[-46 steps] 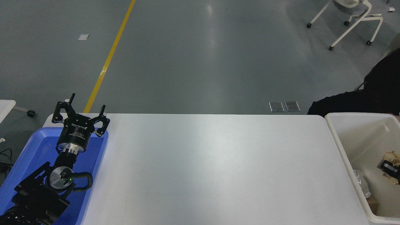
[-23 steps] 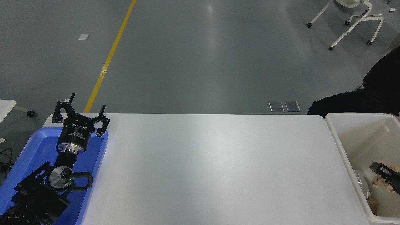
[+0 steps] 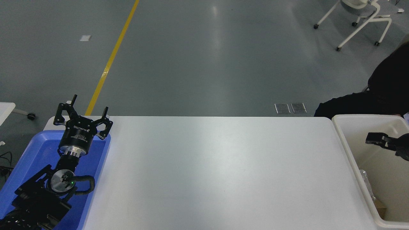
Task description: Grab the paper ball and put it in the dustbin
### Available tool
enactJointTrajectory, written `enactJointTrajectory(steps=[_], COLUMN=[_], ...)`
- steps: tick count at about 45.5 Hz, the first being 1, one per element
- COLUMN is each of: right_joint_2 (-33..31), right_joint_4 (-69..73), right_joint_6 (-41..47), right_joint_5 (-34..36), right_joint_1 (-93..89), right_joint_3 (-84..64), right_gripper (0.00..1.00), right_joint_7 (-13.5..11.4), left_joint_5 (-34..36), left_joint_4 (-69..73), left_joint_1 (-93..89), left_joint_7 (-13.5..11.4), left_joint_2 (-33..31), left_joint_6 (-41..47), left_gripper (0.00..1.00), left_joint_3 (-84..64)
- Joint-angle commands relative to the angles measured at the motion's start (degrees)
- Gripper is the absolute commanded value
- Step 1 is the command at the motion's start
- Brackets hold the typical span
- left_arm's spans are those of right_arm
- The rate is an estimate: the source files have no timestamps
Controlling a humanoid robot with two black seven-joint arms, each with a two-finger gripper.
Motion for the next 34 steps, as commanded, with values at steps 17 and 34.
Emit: enactJointTrajectory(steps=[17, 34], right_joint_2=[26.9, 40.0], right_joint_4=[34.0, 33.0], right_joint_6=[19.3, 18.9], right_joint_5=[25.9, 36.3], right_joint_1=[48.7, 49.5], right_joint_3=[-16.8, -12.8], right_gripper=[1.0, 1.0], right_joint_7=[-0.5, -0.3], left_joint_5=[-0.2, -0.2], left_joint_4=[0.1, 0.1], left_joint_1=[0.2, 0.2], left_joint_7=[-0.2, -0.3], left_joint_2=[0.0, 0.0], left_joint_6=[0.2, 0.2], left_gripper=[1.0, 1.0], left_joint_3=[-0.1, -0.1])
